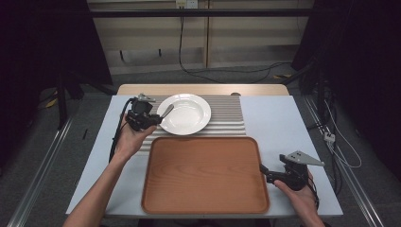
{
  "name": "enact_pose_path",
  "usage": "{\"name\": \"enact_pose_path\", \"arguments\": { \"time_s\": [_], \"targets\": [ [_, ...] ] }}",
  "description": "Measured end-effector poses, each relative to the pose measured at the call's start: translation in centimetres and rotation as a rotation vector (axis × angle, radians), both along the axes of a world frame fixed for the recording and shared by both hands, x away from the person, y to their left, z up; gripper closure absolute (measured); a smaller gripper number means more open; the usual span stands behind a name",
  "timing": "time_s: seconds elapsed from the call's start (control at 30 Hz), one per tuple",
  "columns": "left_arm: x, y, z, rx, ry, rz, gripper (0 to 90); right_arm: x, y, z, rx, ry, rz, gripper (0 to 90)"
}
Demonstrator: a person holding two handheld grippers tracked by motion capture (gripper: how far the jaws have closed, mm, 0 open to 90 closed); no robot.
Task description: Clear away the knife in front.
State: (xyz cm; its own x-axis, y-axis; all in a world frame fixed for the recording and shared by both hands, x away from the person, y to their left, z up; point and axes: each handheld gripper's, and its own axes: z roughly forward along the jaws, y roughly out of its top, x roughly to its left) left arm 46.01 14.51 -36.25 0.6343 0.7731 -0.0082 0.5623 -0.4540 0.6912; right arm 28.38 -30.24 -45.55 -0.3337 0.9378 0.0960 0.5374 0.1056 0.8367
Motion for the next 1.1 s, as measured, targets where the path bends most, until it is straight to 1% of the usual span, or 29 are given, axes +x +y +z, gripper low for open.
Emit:
{"name": "enact_pose_path", "arguments": {
  "time_s": [0.07,0.13,0.17,0.2,0.23,0.3,0.33,0.4,0.47,0.5,0.53,0.57,0.6,0.63,0.67,0.77,0.83,0.87,0.9,0.93,0.97,1.0,1.03,1.1],
  "targets": [
    [-0.7,-0.4,-0.1,0.004,-0.008,0.000,79.8,0.0,0.0,0.0,0.001,0.000,0.000,10.6],
    [-1.3,-0.8,-0.2,-0.008,-0.001,-0.016,79.8,0.0,0.0,0.0,0.001,0.001,0.001,10.6],
    [-1.6,-0.8,-0.2,0.001,0.002,-0.029,79.8,0.0,0.0,0.0,0.001,0.001,0.001,10.6],
    [-1.9,-1.0,-0.3,0.001,-0.005,-0.029,79.8,0.0,0.0,0.0,0.001,0.000,0.000,10.6],
    [-2.1,-1.1,-0.4,-0.001,0.005,-0.039,79.8,0.0,0.0,0.0,0.002,0.000,0.000,10.6],
    [-2.5,-1.3,-0.6,-0.019,0.006,-0.032,79.8,0.0,0.1,0.0,0.003,0.000,0.001,10.6],
    [-2.7,-1.4,-0.7,-0.015,0.006,-0.038,79.8,0.0,0.1,0.0,0.002,-0.001,0.000,10.6],
    [-3.3,-1.8,-1.0,-0.003,-0.016,-0.018,79.8,0.0,0.1,0.0,0.003,0.001,0.001,10.6],
    [-3.6,-2.0,-1.3,-0.010,0.003,-0.036,79.8,0.1,0.1,0.0,0.003,0.001,0.004,10.6],
    [-3.9,-2.1,-1.4,-0.012,0.009,-0.033,79.8,0.1,0.1,0.0,0.002,0.003,0.003,10.6],
    [-4.1,-2.2,-1.5,-0.004,0.007,-0.035,79.8,0.1,0.1,0.0,0.004,0.005,0.004,10.6],
    [-4.2,-2.3,-1.6,-0.004,0.006,-0.036,79.8,0.1,0.1,0.0,0.006,0.004,0.004,10.6],
    [-4.3,-2.2,-1.6,-0.014,0.019,-0.039,79.8,0.1,0.2,0.0,0.005,0.003,0.004,10.6],
    [-4.5,-2.3,-1.6,-0.009,0.011,-0.024,79.8,0.1,0.2,0.0,0.007,0.001,0.006,10.6],
    [-4.6,-2.3,-1.7,-0.023,0.019,-0.034,79.8,0.1,0.2,0.0,0.006,0.000,0.007,10.6],
    [-5.2,-2.4,-1.9,-0.008,0.022,-0.041,79.8,0.1,0.1,0.0,0.007,0.001,0.005,10.6],
    [-5.6,-2.6,-2.0,-0.018,0.040,-0.050,79.8,0.1,0.1,0.0,0.005,0.003,0.007,10.5],
    [-5.9,-2.7,-2.2,-0.032,0.044,-0.048,79.8,0.1,0.1,0.0,0.005,0.004,0.008,10.5],
    [-6.1,-2.8,-2.2,-0.017,0.042,-0.059,79.7,0.1,0.2,0.0,0.008,0.004,0.006,10.5],
    [-6.3,-3.0,-2.3,-0.017,0.048,-0.063,79.8,0.1,0.2,-0.1,0.009,0.005,0.006,10.5],
    [-6.5,-3.2,-2.4,-0.028,0.051,-0.065,79.8,0.2,0.2,-0.1,0.005,0.005,0.009,10.5],
    [-6.8,-3.3,-2.5,-0.022,0.054,-0.075,79.8,0.2,0.2,-0.1,0.004,0.006,0.009,10.5],
    [-7.1,-3.5,-2.7,-0.030,0.059,-0.072,79.7,0.2,0.2,-0.1,0.004,0.005,0.009,10.5],
    [-7.4,-3.7,-3.1,-0.027,0.069,-0.081,79.8,0.2,0.2,-0.1,0.004,0.004,0.009,10.5]
  ]
}}
